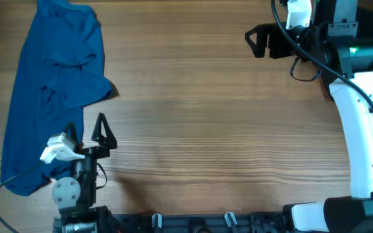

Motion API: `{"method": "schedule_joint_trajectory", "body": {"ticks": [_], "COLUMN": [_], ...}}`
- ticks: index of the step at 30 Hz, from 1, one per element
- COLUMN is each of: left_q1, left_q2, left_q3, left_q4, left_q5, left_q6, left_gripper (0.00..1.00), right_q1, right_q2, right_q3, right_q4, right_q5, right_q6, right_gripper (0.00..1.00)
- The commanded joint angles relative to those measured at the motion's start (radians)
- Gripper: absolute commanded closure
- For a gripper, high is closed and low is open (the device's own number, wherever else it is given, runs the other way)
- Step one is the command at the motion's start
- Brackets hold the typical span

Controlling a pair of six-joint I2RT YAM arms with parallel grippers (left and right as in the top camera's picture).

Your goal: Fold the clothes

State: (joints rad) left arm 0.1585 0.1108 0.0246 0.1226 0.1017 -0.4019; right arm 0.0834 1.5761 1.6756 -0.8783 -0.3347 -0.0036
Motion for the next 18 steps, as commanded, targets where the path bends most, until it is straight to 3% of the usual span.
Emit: {"method": "schedule_joint_trajectory", "body": {"ticks": [1,5,18], "left_q1": [-0.004,-0.005,-0.004], "left_q2": [-0.061,-0.101,-0.097], "left_q3": [-0.019,-0.019,-0.019], "left_q4": [-0.065,-0.196,-0.192], "left_q5": [-0.01,-0.011,-0.003], "left_q6": [0.002,0.004,-0.002], "left_gripper": [0.0,0.0,0.0], "right_q1": [-0.002,-0.002,-0.002], "right_q2": [-0.022,-0.022,-0.022], "right_q3": [-0.001,-0.001,-0.001], "right_q4": [0.002,0.002,0.002], "right_q5": [0.01,0.01,0.01], "right_q6": [0.005,0.005,0.005], "right_gripper": [0.0,0.0,0.01]}}
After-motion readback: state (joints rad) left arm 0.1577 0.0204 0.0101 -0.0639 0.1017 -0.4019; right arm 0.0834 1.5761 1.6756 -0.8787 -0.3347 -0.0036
